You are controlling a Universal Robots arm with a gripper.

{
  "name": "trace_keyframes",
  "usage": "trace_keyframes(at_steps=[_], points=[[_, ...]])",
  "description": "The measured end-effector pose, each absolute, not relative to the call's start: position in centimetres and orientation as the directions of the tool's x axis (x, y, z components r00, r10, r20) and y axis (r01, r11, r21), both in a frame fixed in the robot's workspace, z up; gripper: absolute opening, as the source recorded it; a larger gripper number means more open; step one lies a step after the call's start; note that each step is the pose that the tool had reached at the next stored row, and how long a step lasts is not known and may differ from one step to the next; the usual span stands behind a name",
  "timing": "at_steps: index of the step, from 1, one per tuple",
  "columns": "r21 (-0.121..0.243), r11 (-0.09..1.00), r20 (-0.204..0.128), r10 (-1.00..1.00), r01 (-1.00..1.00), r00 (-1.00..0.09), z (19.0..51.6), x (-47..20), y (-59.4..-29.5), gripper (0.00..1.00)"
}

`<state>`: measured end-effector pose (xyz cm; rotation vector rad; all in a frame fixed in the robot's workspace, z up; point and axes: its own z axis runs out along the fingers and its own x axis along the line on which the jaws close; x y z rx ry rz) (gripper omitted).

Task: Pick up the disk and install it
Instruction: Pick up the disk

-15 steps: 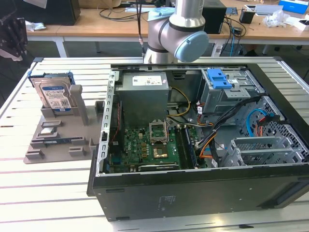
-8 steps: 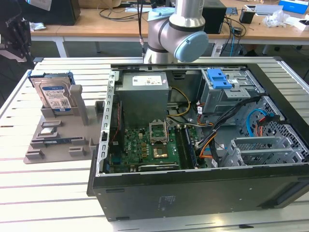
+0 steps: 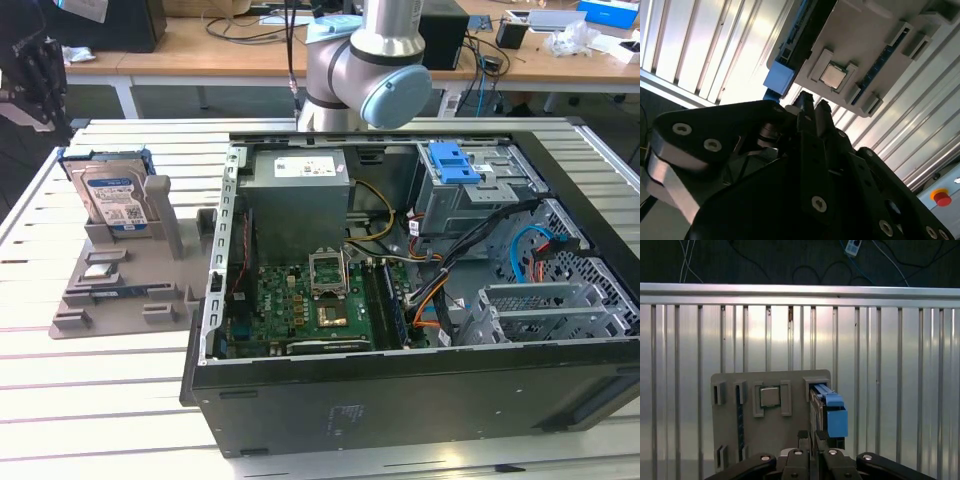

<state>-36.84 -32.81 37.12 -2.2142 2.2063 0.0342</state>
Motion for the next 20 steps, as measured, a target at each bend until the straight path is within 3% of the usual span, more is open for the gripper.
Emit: trace_keyframes(at_steps=[1, 3, 20], points=[[0.004, -0.004, -0.027, -1.000, -1.000, 0.004, 37.1, -36.8, -32.8, 0.29], [0.004, -0.004, -0.027, -1.000, -1.000, 0.003, 37.1, -36.8, -32.8, 0.42], [0.007, -0.004, -0.024, -1.000, -1.000, 0.003, 32.7, -36.6, -30.0, 0.42]])
